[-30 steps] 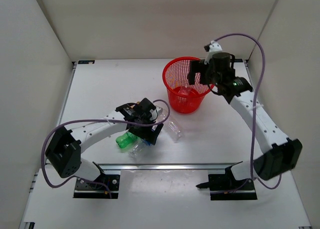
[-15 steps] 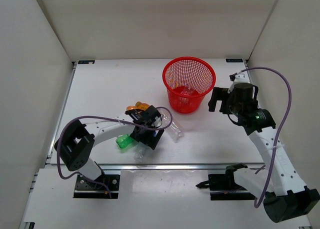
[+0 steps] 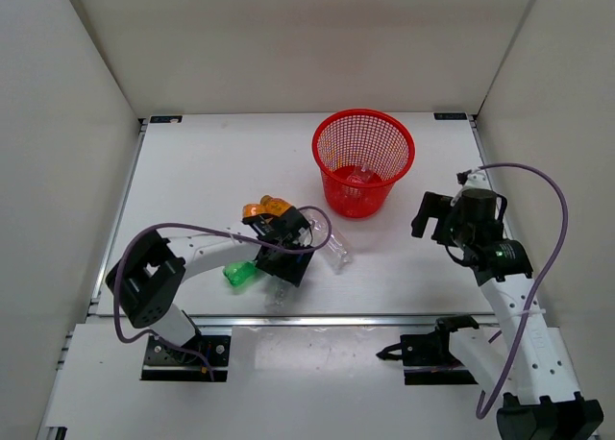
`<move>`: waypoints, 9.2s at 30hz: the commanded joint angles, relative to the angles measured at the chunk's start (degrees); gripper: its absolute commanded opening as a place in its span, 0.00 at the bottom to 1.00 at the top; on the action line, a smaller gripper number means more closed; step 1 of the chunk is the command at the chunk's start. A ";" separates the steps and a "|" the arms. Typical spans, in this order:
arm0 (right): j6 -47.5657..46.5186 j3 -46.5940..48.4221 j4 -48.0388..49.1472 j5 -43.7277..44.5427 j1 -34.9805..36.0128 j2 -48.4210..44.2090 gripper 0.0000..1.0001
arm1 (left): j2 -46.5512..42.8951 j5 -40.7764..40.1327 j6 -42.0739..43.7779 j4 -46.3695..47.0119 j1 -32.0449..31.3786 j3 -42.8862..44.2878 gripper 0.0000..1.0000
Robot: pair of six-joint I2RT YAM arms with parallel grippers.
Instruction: Put the plastic bottles in the bin
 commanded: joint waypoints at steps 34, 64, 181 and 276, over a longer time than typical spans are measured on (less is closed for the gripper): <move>-0.63 -10.67 6.32 -1.89 4.12 -2.85 0.99 | 31.78 -7.47 -5.03 4.90 4.63 83.64 0.82; -19.79 3.28 36.03 -8.13 37.36 40.29 0.99 | -38.89 -7.62 -2.57 -14.25 30.30 0.14 0.98; -7.40 -3.56 -5.11 -4.97 -10.54 -4.79 1.00 | 27.99 4.94 3.58 -1.32 6.56 79.75 0.84; -17.33 43.63 10.01 2.33 19.79 41.36 1.00 | -36.87 -4.39 -4.07 -10.57 31.61 -3.81 0.99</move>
